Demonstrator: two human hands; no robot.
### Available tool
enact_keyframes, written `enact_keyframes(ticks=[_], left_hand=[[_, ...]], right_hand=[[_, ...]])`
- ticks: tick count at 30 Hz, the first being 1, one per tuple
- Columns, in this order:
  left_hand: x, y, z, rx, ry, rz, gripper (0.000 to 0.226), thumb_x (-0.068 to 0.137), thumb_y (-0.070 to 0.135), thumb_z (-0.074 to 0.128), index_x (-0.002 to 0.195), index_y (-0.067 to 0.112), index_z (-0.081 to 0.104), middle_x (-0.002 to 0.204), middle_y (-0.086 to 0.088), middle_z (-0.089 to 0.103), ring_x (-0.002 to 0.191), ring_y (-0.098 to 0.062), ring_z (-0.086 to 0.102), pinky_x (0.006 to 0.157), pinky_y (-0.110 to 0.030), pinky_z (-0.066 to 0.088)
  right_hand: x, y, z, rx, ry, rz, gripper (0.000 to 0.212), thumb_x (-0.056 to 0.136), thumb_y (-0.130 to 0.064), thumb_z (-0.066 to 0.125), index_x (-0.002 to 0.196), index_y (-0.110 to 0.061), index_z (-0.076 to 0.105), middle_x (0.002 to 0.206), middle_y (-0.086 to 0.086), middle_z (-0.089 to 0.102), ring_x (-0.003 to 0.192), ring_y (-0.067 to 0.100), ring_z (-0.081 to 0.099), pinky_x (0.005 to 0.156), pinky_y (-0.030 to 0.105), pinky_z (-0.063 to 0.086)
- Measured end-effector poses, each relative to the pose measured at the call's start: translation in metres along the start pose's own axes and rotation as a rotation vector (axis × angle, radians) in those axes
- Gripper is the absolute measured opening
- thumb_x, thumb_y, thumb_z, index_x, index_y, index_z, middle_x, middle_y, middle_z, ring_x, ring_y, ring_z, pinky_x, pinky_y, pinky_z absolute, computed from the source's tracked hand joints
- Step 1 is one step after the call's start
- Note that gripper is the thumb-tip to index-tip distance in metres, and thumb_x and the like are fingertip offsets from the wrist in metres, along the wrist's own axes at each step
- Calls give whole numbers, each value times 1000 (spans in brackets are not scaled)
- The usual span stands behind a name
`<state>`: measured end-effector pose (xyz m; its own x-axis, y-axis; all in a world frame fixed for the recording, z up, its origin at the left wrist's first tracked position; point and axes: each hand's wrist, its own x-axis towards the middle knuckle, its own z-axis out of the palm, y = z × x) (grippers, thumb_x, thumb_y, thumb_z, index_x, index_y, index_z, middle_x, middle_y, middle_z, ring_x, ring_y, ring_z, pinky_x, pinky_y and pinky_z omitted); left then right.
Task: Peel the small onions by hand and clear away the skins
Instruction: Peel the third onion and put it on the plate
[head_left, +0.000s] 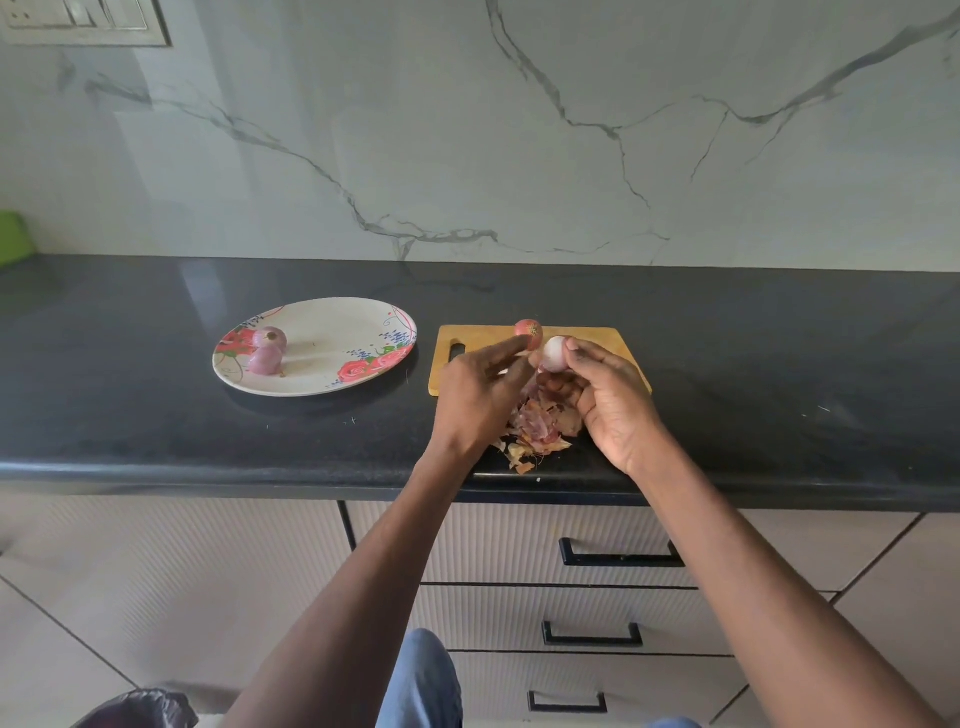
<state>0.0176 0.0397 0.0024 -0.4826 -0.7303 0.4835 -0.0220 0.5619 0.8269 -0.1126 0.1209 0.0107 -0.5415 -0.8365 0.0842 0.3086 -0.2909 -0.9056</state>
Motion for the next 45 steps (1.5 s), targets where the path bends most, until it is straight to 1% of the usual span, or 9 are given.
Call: enact_keyframes(ticks=[5,9,13,20,28,32,36,40,45], left_hand=[[1,-6,0,-60,-59,14,34,94,22,72,125,9,71,108,-5,77,94,-12,75,87,-42,61],[-2,2,1,-115,-72,-1,42,90,28,76,126,6,69,102,-6,78,90,-9,75,82,-32,61],[-4,5,1,-126,-53,10,40,90,28,75,123,6,71,102,-5,78,91,-7,74,81,-28,61],[-4,4,1,-148,-27,25,20,93,17,72,111,9,76,92,4,78,86,-10,75,79,-33,62],[-1,-2,-2,-219,-44,-77,24,89,3,69,112,8,76,90,-5,79,83,-27,75,79,-42,62],[-1,1,-1,-194,-36,-59,26,88,10,74,113,11,76,87,-2,78,82,-19,75,75,-35,62],[-1,1,-1,-124,-18,-7,26,87,10,76,113,8,76,90,0,78,80,-9,74,73,-24,59],[2,-2,-2,-9,74,-11,22,87,2,68,105,7,79,89,-1,78,79,-6,72,74,-21,58],[3,1,2,-18,99,-67,28,97,6,55,117,11,75,97,0,78,85,-15,74,78,-30,60]], right_hand=[[-3,-2,1,-31,31,-3,13,92,-15,68,102,-6,66,80,12,73,72,18,68,64,27,57],[-5,-1,2,-172,24,-75,26,74,-26,80,93,-12,69,81,8,75,78,20,70,70,32,56],[-7,-1,2,-224,27,-150,29,70,-27,82,92,-13,69,84,8,76,81,18,73,71,29,57],[-7,5,1,-352,49,-253,21,79,-20,83,93,-12,70,94,11,76,85,18,72,72,27,58],[0,6,-3,-263,-34,-157,17,90,-8,71,107,-11,71,104,8,77,102,21,71,94,37,55],[2,9,-6,-297,-24,-148,19,94,-10,68,112,-5,69,104,12,76,105,29,71,93,37,56],[2,8,-5,-364,-40,-161,17,95,-12,67,110,-7,71,100,8,77,97,19,72,83,31,56],[0,12,-2,-474,-69,-206,14,95,-11,67,108,-12,72,101,7,77,103,23,72,96,40,56],[-3,8,-1,-410,-59,-233,25,94,-4,67,118,-9,69,116,3,74,114,16,67,105,42,51]])
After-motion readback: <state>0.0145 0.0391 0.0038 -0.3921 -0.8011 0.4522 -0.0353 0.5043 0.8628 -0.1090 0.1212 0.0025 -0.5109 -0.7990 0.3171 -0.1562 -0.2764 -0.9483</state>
